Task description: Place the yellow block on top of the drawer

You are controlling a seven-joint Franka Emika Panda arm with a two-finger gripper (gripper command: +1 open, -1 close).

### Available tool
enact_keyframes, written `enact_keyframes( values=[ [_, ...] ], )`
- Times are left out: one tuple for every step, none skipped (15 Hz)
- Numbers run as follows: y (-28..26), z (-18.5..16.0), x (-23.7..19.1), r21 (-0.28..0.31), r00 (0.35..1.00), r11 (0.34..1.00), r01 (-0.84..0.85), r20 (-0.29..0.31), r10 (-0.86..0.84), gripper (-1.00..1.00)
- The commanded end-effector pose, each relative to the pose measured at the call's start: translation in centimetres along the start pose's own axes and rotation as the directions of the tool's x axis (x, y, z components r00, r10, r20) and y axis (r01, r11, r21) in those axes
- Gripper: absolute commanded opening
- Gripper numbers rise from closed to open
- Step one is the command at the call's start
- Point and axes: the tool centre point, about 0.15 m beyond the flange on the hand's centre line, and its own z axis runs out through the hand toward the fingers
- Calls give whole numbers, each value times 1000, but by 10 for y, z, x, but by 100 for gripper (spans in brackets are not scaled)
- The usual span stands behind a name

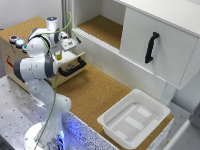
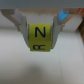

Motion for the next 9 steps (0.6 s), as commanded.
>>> enact_keyframes(
  values=[
    [54,-44,69,-3,983,987,160,95,-159,-100],
    [64,-45,81,3,978,983,185,99,-185,-100],
    [71,-44,91,17,975,978,207,76,-208,-100],
    [78,-40,99,29,975,977,211,70,-212,-100],
    [84,-35,105,46,976,976,214,38,-216,-100],
    [91,-29,111,63,977,976,208,26,-210,-100],
    [95,-24,117,79,978,975,209,2,-210,-100],
    [98,-20,123,85,978,975,208,-9,-208,-100],
    [97,-15,127,93,978,974,207,-15,-206,-100]
  ],
)
